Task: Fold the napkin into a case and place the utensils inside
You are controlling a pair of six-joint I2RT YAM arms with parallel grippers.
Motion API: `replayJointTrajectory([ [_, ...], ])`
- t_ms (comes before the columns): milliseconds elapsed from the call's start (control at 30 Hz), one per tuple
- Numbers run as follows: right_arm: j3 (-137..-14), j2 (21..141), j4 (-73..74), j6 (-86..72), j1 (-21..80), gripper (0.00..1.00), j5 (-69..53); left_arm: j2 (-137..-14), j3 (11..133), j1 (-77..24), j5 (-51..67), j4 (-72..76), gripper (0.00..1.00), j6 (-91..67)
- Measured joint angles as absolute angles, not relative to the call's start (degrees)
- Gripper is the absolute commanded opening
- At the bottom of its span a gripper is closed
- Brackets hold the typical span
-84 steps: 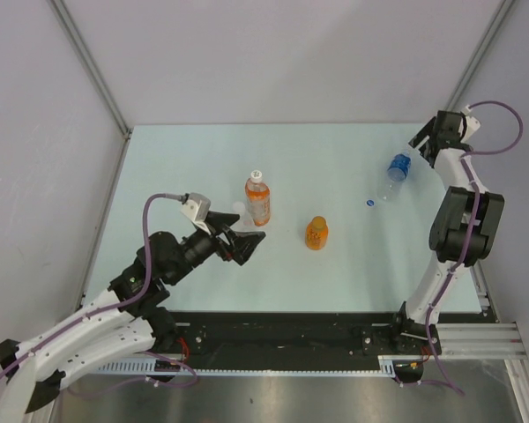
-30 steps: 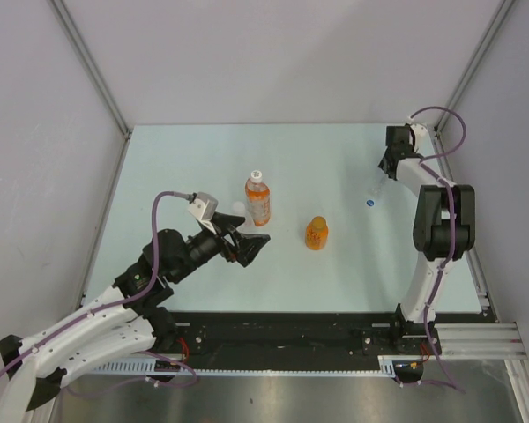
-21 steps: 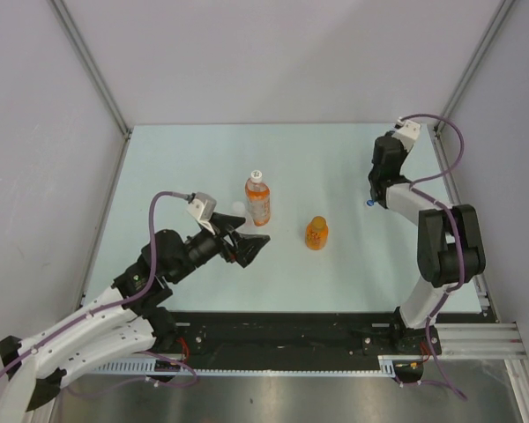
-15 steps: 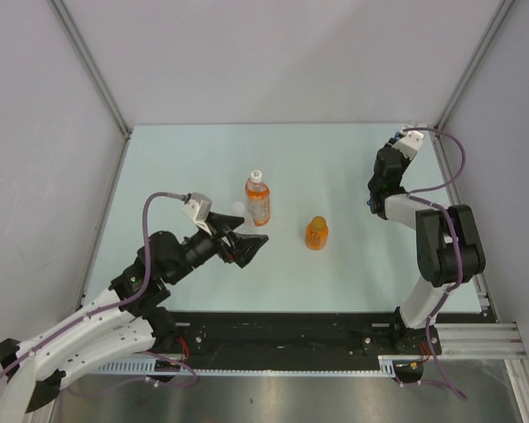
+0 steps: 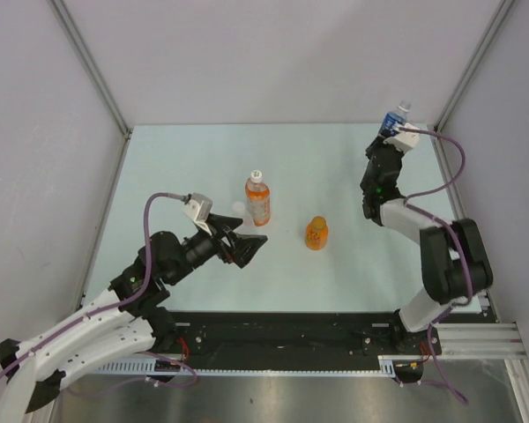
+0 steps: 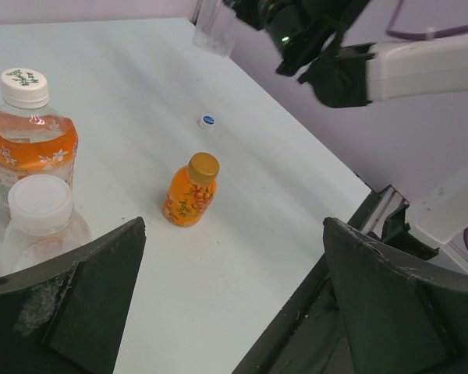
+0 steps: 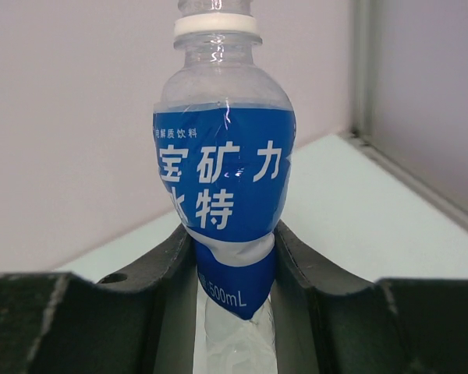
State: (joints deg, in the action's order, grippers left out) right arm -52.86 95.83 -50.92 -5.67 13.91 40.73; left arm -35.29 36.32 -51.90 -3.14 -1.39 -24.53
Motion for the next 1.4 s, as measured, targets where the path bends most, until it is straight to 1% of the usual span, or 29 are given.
replayJointTrajectory([
  [100, -52.7, 84.9, -43.6, -12.1, 16.1, 0.07, 35.3, -36.1, 36.4, -51.9, -4.1, -1.1, 1.00, -24.3],
  [200, -53.9, 72.7, -36.4, -21.5, 15.5, 0.07, 23.8, -37.3, 37.0, -51.9, -5.4, -0.8, 1.00, -23.4],
  [267, -56.4, 67.3, -32.3, -26.9, 14.1, 0.07, 14.0, -37.7, 37.9, -51.9, -6.6, -0.4, 1.00, -22.1],
  [367, -60.7, 63.2, -26.9, -34.6, 12.9, 0.07, -1.7, -37.7, 40.3, -51.7, -7.1, 0.4, 1.00, -19.2],
  [467, -61.9, 61.5, -24.5, -40.9, 13.6, 0.07, -15.7, -38.6, 43.9, -50.6, -4.2, 1.7, 1.00, -16.9],
  [533, -61.9, 60.9, -22.0, -44.5, 15.7, 0.06, -23.8, -39.8, 46.7, -48.2, 1.1, 3.9, 1.00, -16.4],
  [633, -61.8, 60.0, -18.0, -46.3, 20.3, 0.04, -30.4, -41.8, 48.4, -42.6, 11.7, 9.3, 1.00, -19.0],
  [767, -61.8, 56.5, -11.8, -44.9, 27.8, 0.04, -32.8, -44.9, 47.5, -37.8, 23.0, 19.0, 1.00, -25.9],
  [933, -61.6, 52.3, -8.4, -41.7, 36.2, 0.03, -31.2, -48.9, 42.1, -37.4, 31.1, 31.6, 1.00, -35.3],
  [1033, -60.1, 50.5, -8.5, -40.4, 38.6, 0.03, -28.7, -50.3, 37.9, -37.3, 33.1, 38.3, 1.00, -40.9],
  [1200, -57.9, 50.0, -8.4, -39.2, 41.3, 0.03, -23.5, -50.5, 34.4, -37.4, 33.8, 49.3, 1.00, -48.3],
  [1300, -57.2, 50.0, -8.4, -38.2, 43.4, 0.02, -19.8, -50.2, 34.3, -38.0, 33.7, 52.7, 1.00, -50.0],
  [1400, -57.1, 50.6, -9.3, -37.2, 46.0, 0.02, -16.2, -49.4, 34.3, -39.6, 33.6, 53.1, 1.00, -49.9],
])
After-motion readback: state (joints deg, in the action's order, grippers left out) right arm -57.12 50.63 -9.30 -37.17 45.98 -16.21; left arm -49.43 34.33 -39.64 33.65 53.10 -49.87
